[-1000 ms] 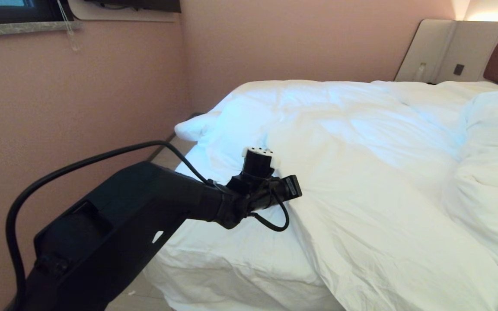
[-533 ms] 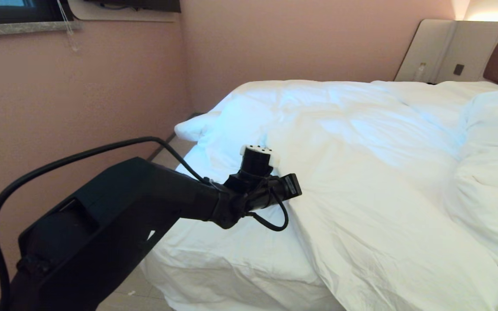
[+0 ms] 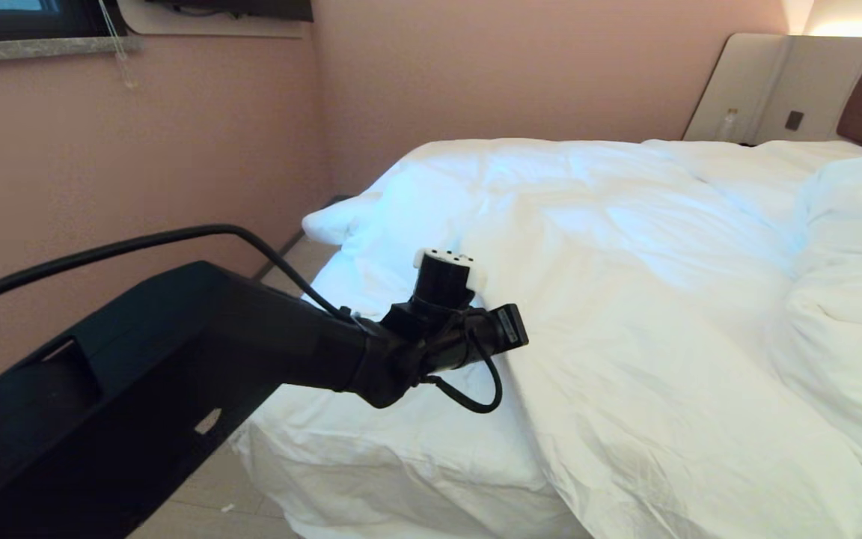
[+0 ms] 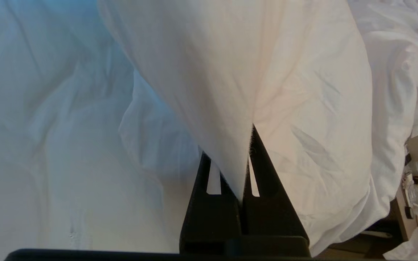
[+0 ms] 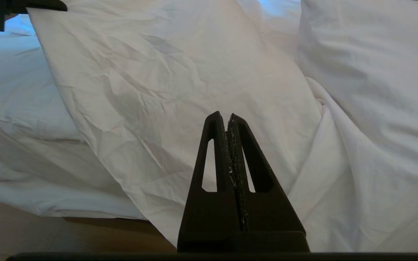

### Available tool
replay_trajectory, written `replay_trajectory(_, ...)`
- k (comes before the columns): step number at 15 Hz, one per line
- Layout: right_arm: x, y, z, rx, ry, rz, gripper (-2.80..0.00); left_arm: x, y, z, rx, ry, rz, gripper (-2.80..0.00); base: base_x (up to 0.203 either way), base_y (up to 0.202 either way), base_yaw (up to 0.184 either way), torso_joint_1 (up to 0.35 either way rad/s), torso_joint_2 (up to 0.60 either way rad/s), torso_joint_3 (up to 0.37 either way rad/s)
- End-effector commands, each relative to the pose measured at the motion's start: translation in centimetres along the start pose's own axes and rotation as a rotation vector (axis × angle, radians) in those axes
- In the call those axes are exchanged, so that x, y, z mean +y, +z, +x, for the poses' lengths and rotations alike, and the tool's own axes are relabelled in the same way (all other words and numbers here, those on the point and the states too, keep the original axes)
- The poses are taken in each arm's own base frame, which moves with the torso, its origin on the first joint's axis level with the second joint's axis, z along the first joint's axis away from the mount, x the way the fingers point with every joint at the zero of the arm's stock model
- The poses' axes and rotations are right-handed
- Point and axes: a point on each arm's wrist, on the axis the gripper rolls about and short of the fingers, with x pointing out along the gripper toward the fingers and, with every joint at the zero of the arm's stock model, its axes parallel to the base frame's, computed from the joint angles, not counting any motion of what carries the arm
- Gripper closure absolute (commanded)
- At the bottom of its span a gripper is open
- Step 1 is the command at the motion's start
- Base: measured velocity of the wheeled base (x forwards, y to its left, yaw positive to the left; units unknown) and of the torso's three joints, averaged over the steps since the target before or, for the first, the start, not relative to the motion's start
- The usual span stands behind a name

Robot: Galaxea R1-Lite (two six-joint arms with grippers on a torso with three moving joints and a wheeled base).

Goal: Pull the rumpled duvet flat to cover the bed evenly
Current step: Flatten the corners of the folded blanket

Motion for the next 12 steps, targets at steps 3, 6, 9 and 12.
replay_trajectory(3,0.0,0.0,0.0,0.001,0.000,0.000,0.00,-2.1,0.0,-3.9,-0.004,-0.030,0.002,0.00,0.000,0.000,0.000,0.000,0.00,0.000)
replay_trajectory(6,0.0,0.0,0.0,0.001,0.000,0.000,0.00,-2.3,-0.2,-5.7,-0.006,-0.006,0.004,0.00,0.000,0.000,0.000,0.000,0.00,0.000)
replay_trajectory(9,0.0,0.0,0.0,0.001,0.000,0.000,0.00,-2.1,-0.6,-7.4,-0.029,0.054,0.026,0.00,0.000,0.000,0.000,0.000,0.00,0.000)
replay_trajectory(12,0.0,0.0,0.0,0.001,0.000,0.000,0.00,-2.0,-0.9,-8.6,-0.028,0.070,0.028,0.00,0.000,0.000,0.000,0.000,0.00,0.000)
